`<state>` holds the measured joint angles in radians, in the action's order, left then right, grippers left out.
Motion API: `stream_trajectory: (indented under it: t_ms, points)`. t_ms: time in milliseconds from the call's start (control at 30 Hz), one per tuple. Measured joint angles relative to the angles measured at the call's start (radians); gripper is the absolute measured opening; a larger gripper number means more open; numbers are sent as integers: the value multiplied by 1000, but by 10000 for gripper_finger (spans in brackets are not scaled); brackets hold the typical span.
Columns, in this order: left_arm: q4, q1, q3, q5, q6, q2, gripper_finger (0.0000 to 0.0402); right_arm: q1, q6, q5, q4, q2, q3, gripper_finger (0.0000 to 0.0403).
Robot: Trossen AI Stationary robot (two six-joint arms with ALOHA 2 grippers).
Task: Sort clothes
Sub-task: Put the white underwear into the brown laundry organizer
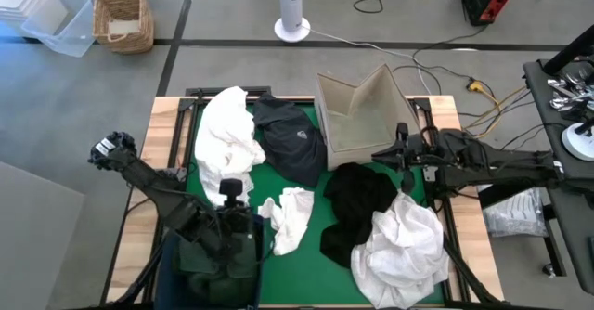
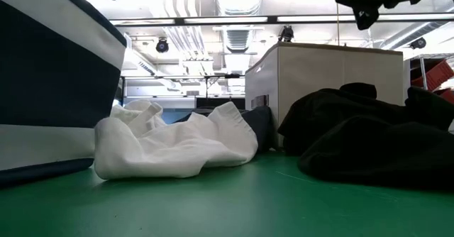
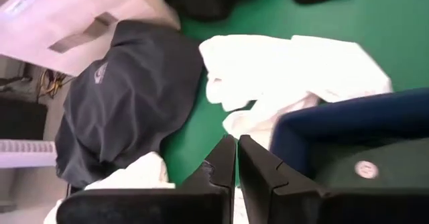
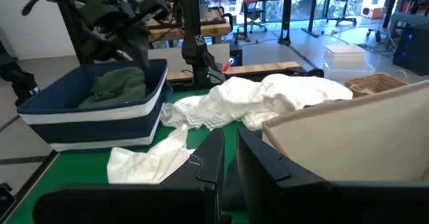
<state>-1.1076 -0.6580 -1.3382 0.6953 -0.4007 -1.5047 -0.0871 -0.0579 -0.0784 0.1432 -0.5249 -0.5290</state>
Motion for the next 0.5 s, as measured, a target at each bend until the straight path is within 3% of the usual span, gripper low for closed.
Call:
stream_trajectory:
  t_ms: [267, 500]
  points:
    - [-3, 48, 10, 14, 33, 0, 0, 78, 52, 0, 0, -149, -114, 34]
    - [-8, 54, 14, 190, 35, 51, 0, 145, 120, 2, 0, -302, -247, 34]
